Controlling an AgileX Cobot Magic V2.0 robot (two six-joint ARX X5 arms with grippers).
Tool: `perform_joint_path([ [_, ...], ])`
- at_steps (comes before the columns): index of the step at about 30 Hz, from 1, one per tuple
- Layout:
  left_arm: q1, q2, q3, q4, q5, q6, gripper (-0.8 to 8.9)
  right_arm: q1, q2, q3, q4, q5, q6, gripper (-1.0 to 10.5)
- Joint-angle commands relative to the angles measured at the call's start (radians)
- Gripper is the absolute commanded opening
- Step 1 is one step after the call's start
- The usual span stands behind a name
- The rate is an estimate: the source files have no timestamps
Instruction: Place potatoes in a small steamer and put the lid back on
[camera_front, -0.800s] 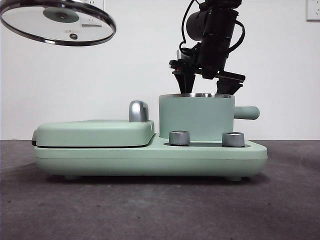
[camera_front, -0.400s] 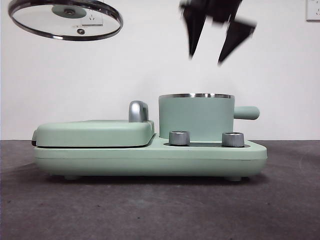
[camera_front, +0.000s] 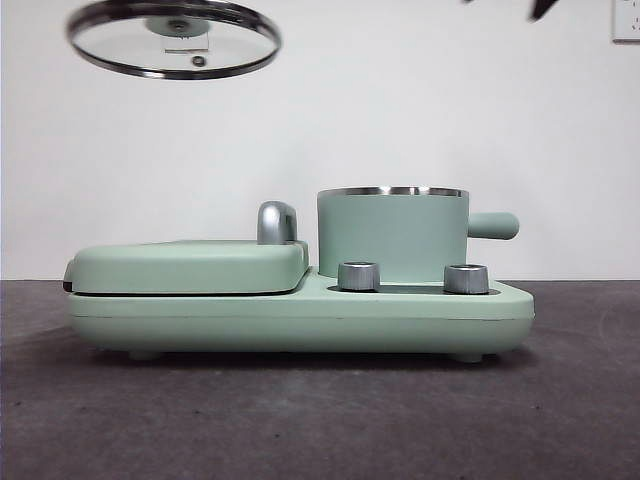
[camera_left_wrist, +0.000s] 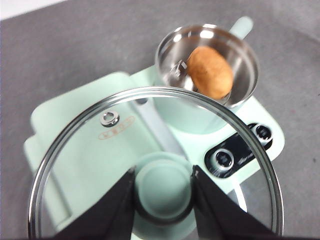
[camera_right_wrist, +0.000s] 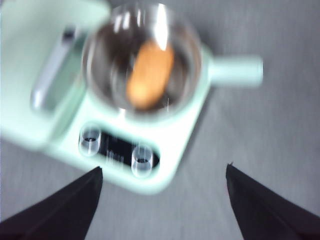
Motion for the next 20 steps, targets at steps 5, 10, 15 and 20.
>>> perform_joint_path([
  [5,-0.082,0.104,0.031,0.117,0.006,-0.028,0.08,0.045,-0.343,-0.357,-0.045,-0.003,0.01,3.9],
  [10,-0.132,0.221,0.105,0.134,0.006,-0.037,0.08,0.112,-0.605,-0.66,0.16,-0.016,0.157,3.9],
  [15,-0.158,0.354,0.232,0.135,0.006,-0.045,0.08,0.164,-0.793,-0.886,0.323,-0.014,0.228,3.9],
  [20,-0.164,0.497,0.41,0.086,0.004,-0.049,0.08,0.182,-0.916,-1.05,0.428,-0.015,0.261,3.9],
])
